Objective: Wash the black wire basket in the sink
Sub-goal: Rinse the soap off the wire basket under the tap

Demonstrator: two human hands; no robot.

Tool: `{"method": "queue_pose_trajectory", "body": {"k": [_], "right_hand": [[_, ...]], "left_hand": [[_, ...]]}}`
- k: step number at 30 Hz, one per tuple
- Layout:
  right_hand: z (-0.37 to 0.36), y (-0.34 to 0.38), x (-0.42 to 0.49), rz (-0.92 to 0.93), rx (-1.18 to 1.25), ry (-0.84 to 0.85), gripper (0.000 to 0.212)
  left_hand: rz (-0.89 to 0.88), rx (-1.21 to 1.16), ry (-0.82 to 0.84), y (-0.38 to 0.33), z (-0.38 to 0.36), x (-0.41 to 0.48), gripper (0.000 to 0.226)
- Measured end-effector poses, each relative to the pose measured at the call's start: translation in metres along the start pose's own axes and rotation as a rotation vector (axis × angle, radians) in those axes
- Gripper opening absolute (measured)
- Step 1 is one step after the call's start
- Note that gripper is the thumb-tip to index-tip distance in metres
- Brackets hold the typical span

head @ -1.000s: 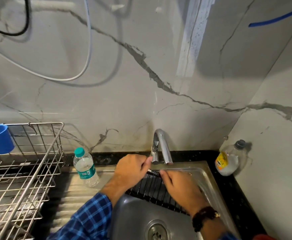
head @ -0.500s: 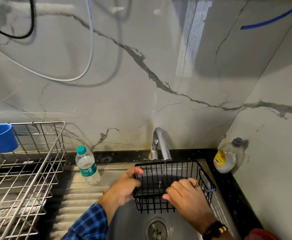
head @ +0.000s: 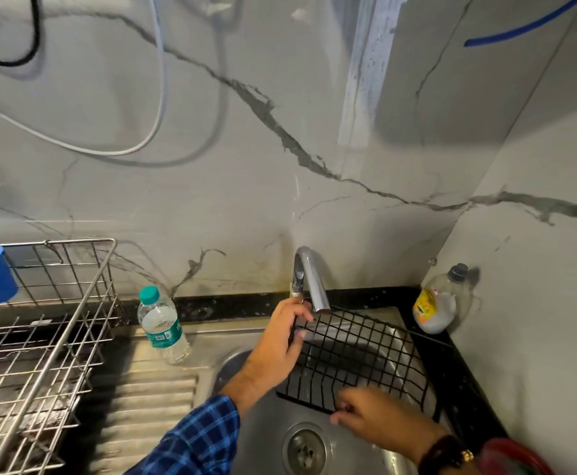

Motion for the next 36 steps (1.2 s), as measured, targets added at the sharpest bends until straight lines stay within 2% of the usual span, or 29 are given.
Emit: {"method": "queue_pose_trajectory", "body": {"k": [2, 5, 8, 14, 15, 18, 21, 23, 25, 27, 30, 33, 36], "right_hand": [[0.003, 0.001, -0.005, -0.045, 0.019, 0.057, 0.031], [0.006, -0.003, -0.009, -0.104, -0.008, -0.051, 0.034], [0.013, -0.005, -0.011, -0.179, -0.147, -0.168, 0.034], [-0.001, -0.017, -0.007, -0.305, -0.359, -0.151, 0.037], [-0.006, -0.021, -0.008, -0.314, -0.357, -0.143, 0.037], [-0.023, -0.026, -0.014, -0.292, -0.348, -0.133, 0.033], [-0.037, -0.022, -0.015, -0.254, -0.273, -0.127, 0.028], [-0.045, -0.016, -0.012, -0.227, -0.185, -0.124, 0.028], [-0.051, -0.009, -0.009, -0.190, -0.104, -0.136, 0.026], [-0.053, -0.001, -0.007, -0.160, -0.059, -0.182, 0.024], [-0.050, 0.006, -0.002, -0.085, 0.025, -0.186, 0.027], [-0.046, 0.009, -0.002, -0.008, 0.135, -0.106, 0.030], [-0.040, 0.010, -0.010, 0.068, 0.135, -0.299, 0.024]], "left_hand": [[0.142, -0.107, -0.041, 0.002, -0.005, -0.003, 0.056], [0.301, -0.183, -0.060, 0.014, -0.011, -0.009, 0.067], [0.499, -0.272, -0.087, 0.026, -0.010, -0.019, 0.050], [0.748, -0.625, -0.074, 0.031, -0.022, -0.030, 0.018], [0.756, -0.623, -0.069, 0.030, -0.023, -0.031, 0.018], [0.788, -0.567, -0.071, 0.029, -0.028, -0.042, 0.043], [0.791, -0.449, -0.102, 0.033, -0.025, -0.053, 0.051], [0.793, -0.358, -0.125, 0.035, -0.015, -0.057, 0.042], [0.763, -0.294, -0.136, 0.035, -0.003, -0.056, 0.021], [0.707, -0.191, -0.107, 0.036, 0.007, -0.055, 0.010], [0.754, -0.206, -0.177, 0.032, 0.021, -0.052, 0.011], [0.866, -0.269, -0.199, 0.037, 0.033, -0.054, 0.017], [1.001, -0.274, -0.149, 0.048, 0.045, -0.070, 0.014]]}}
Point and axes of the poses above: each hand's wrist, its own x-axis towards the middle knuckle, its own z-axis out of the back of the hand, y = z × x, the point moved 3 cm from there along x, towards the middle knuckle, and after that the axes turned 12 degrees about -z, right-handed, at the moved point
